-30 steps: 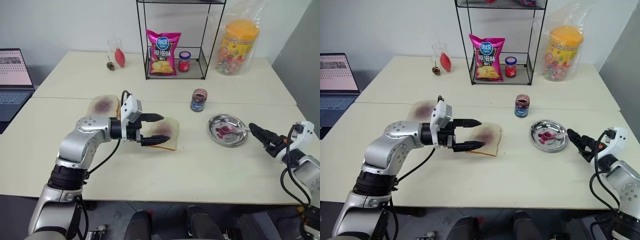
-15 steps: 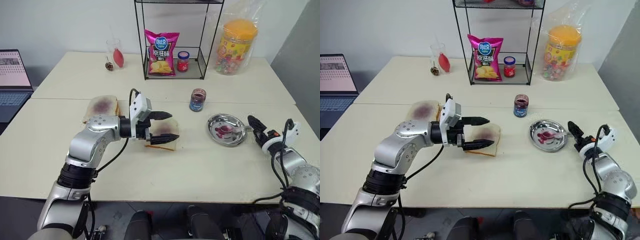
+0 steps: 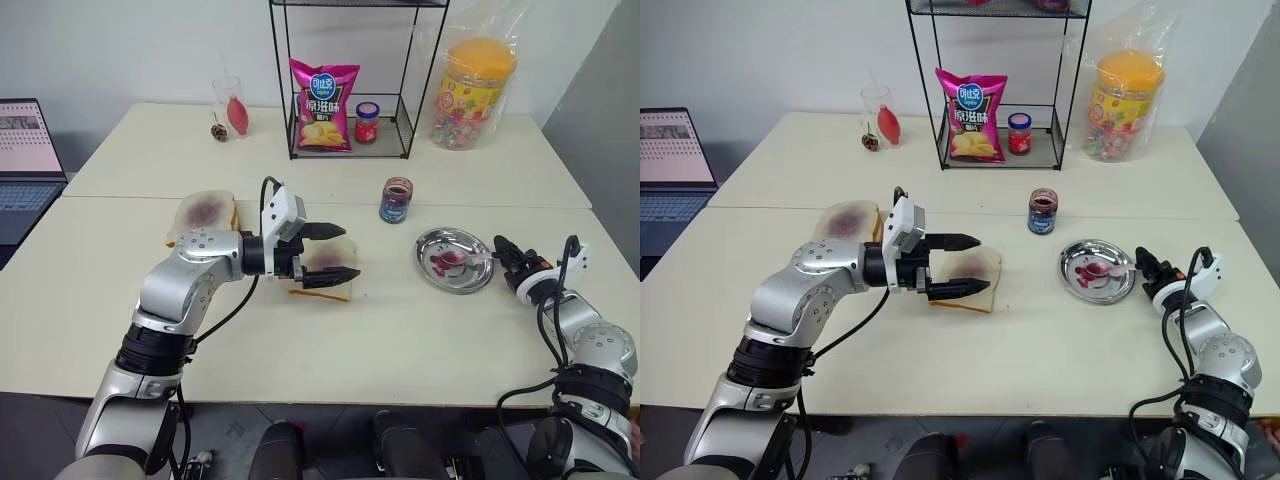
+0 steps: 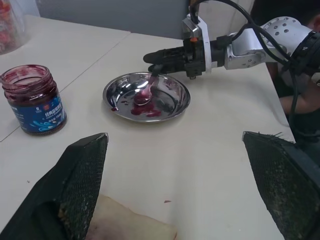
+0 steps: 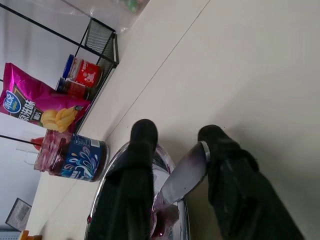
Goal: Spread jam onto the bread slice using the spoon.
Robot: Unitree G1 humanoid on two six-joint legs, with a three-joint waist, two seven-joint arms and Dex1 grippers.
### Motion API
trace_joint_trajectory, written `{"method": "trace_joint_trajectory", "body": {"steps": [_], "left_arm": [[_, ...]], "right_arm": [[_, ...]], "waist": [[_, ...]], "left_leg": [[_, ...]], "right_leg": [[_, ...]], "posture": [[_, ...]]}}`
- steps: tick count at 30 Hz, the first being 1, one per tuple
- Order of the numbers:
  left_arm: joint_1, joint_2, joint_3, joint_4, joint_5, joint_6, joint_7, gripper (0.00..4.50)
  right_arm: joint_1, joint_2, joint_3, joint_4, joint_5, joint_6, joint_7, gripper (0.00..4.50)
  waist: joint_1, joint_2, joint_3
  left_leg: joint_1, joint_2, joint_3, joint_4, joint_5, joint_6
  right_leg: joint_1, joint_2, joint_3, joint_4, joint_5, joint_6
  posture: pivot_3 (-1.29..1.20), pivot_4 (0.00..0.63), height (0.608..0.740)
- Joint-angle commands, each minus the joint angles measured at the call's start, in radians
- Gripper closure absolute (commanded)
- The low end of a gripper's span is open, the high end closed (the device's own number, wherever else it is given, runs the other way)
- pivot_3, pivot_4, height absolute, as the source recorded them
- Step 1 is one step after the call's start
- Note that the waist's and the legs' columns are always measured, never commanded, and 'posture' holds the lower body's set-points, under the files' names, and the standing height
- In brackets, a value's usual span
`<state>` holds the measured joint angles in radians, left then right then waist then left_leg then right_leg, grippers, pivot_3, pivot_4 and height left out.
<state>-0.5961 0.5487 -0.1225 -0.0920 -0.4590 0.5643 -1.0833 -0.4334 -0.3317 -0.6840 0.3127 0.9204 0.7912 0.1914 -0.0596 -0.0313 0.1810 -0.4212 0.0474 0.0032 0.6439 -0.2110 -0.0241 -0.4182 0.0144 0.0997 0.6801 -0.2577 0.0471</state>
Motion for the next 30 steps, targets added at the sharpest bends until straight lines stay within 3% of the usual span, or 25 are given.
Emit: {"method": "trace_joint_trajectory", "body": {"steps": [1, 3, 4, 11, 20, 23, 30], "left_arm": [[-0.015, 0.008, 0.004, -0.025, -0.001, -0.011, -0.005, 0.0], [-0.018, 0.007, 0.004, -0.022, 0.001, -0.014, -0.004, 0.0], [-0.019, 0.007, 0.004, -0.019, 0.002, -0.015, -0.005, 0.0], [-0.033, 0.015, 0.013, 0.012, 0.019, -0.03, -0.002, 0.0], [-0.069, -0.003, 0.092, 0.093, 0.006, -0.031, 0.072, 0.0], [-0.077, -0.015, 0.098, 0.101, 0.009, -0.031, 0.094, 0.0], [-0.057, -0.03, 0.118, 0.058, -0.003, -0.013, 0.145, 0.0]], "right_arm": [[-0.011, -0.007, -0.017, -0.018, 0.024, -0.023, 0.005, 3.98], [-0.008, -0.008, -0.017, -0.022, 0.029, -0.02, 0.005, 4.45], [-0.008, -0.009, -0.015, -0.023, 0.028, -0.02, 0.006, 4.48], [-0.006, -0.054, 0.028, -0.102, 0.032, -0.015, 0.07, 4.48], [-0.251, -0.064, 0.069, -0.183, 0.139, 0.059, -0.033, 4.48], [-0.314, -0.06, 0.107, -0.153, 0.111, 0.043, -0.037, 4.48], [-0.5, -0.035, 0.286, 0.043, -0.126, -0.164, 0.059, 4.48]], "waist": [[0.0, 0.0, 0.0], [0.0, 0.0, 0.0], [0.0, 0.0, 0.0], [0.0, 0.0, 0.0], [-0.019, 0.003, 0.002], [-0.021, 0.004, 0.002], [-0.024, 0.004, 0.003]], "left_leg": [[0.0, 0.0, 0.0, 0.0, 0.0, 0.0], [0.0, 0.0, 0.0, 0.0, 0.0, 0.0], [0.0, 0.0, 0.0, 0.0, 0.0, 0.0], [0.004, 0.0, 0.0, 0.0, 0.0, 0.0], [0.003, 0.0, -0.001, 0.0, 0.0, 0.0], [0.003, 0.0, -0.001, -0.001, 0.0, 0.0], [-0.003, 0.0, 0.0, -0.001, 0.0, 0.0]], "right_leg": [[0.0, 0.0, 0.0, 0.0, 0.0, 0.0], [0.0, 0.0, 0.0, 0.0, 0.0, 0.0], [0.0, 0.0, 0.0, 0.0, 0.0, 0.0], [0.004, 0.0, 0.0, -0.001, 0.0, 0.0], [0.003, 0.0, 0.0, 0.0, 0.0, 0.0], [0.003, 0.0, -0.001, -0.001, 0.0, 0.0], [-0.003, 0.0, 0.0, -0.001, 0.0, 0.001]], "posture": [[0.0, 0.15, 0.74], [0.0, 0.15, 0.74], [0.0, 0.15, 0.74], [0.0, 0.15, 0.74], [0.0, 0.15, 0.74], [0.0, 0.15, 0.74], [0.0, 0.15, 0.74]]}}
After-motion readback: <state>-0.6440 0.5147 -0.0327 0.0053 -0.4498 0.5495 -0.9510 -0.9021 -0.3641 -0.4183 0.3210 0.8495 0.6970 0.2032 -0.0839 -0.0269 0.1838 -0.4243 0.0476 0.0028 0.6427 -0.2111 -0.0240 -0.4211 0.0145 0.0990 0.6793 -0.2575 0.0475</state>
